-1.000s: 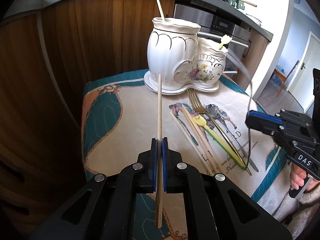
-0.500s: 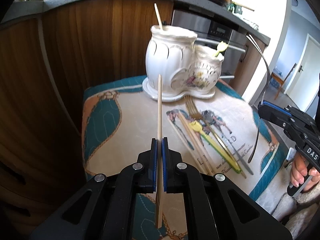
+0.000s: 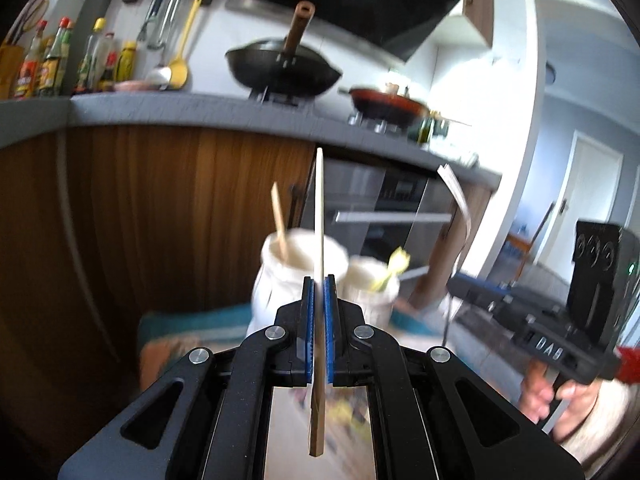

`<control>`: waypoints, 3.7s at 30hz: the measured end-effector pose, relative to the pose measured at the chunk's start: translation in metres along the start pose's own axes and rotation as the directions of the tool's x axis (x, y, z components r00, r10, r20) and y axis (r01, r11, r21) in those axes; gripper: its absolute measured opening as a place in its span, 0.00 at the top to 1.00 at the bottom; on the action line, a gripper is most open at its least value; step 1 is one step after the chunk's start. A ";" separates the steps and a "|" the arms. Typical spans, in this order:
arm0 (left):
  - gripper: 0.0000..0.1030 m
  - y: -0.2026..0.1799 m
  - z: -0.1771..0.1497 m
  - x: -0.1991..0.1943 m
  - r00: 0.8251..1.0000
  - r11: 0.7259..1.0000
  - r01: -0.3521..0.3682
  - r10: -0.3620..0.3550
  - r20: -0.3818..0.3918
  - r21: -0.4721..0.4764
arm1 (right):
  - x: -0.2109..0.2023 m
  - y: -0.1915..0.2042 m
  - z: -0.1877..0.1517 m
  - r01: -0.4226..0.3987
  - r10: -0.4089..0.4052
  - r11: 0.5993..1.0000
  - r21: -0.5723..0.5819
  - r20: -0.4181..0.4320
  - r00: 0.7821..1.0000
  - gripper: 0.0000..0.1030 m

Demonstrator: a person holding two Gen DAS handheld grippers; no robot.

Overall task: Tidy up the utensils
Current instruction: 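Drop the chopstick into the tall white pot with the left tool while the right tool lifts the fork, then lower the silver fork into the short white pot with the right tool, then move both tools back over the utensil pile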

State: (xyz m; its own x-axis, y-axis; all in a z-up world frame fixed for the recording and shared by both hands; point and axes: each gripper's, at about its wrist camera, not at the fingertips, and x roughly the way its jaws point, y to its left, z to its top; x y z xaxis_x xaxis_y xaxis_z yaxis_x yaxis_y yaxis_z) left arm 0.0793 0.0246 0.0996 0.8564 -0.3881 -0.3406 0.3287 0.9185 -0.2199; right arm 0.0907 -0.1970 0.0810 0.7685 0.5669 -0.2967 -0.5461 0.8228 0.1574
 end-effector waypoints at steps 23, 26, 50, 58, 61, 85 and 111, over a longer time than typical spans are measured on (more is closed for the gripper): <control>0.95 0.005 0.032 0.108 0.981 0.999 -0.025 0.030 0.193 -0.030 | 0.071 -0.057 0.031 0.126 -0.132 0.989 0.074 0.083 0.988 0.95; 0.95 0.006 0.027 0.110 0.982 1.000 -0.023 0.027 0.187 -0.020 | 0.075 -0.061 0.022 0.120 -0.126 0.989 0.087 0.076 0.989 0.95; 0.93 0.008 -0.008 0.077 0.983 0.983 -0.171 0.166 0.080 0.066 | 0.091 -0.070 -0.012 0.116 -0.115 0.988 0.105 -0.017 0.993 0.95; 0.79 0.028 -0.015 0.065 0.979 0.979 -0.201 0.199 0.046 0.036 | 0.106 -0.074 -0.018 0.127 -0.118 0.984 0.122 -0.076 0.990 0.95; 0.76 0.032 -0.018 0.061 0.980 0.980 -0.198 0.197 0.041 0.026 | 0.107 -0.073 -0.018 0.129 -0.120 0.984 0.119 -0.080 0.990 0.95; 0.52 0.036 -0.024 0.047 0.975 0.975 -0.220 0.221 -0.008 0.040 | 0.074 -0.060 -0.011 0.158 -0.153 0.982 0.106 -0.055 0.987 0.63; 0.11 0.008 -0.103 0.028 0.876 0.951 -0.294 0.307 -0.371 0.093 | 0.009 -0.041 -0.088 0.201 -0.176 0.978 0.049 -0.318 0.932 0.05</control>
State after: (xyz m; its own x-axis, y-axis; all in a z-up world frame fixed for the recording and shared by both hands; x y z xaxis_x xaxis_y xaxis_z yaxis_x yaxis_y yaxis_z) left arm 0.0649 0.0131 -0.0061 0.7034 -0.0869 -0.7054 0.0982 0.9949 -0.0247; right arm 0.0903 -0.2290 -0.0111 0.7059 0.3703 -0.6038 -0.3631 0.9211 0.1403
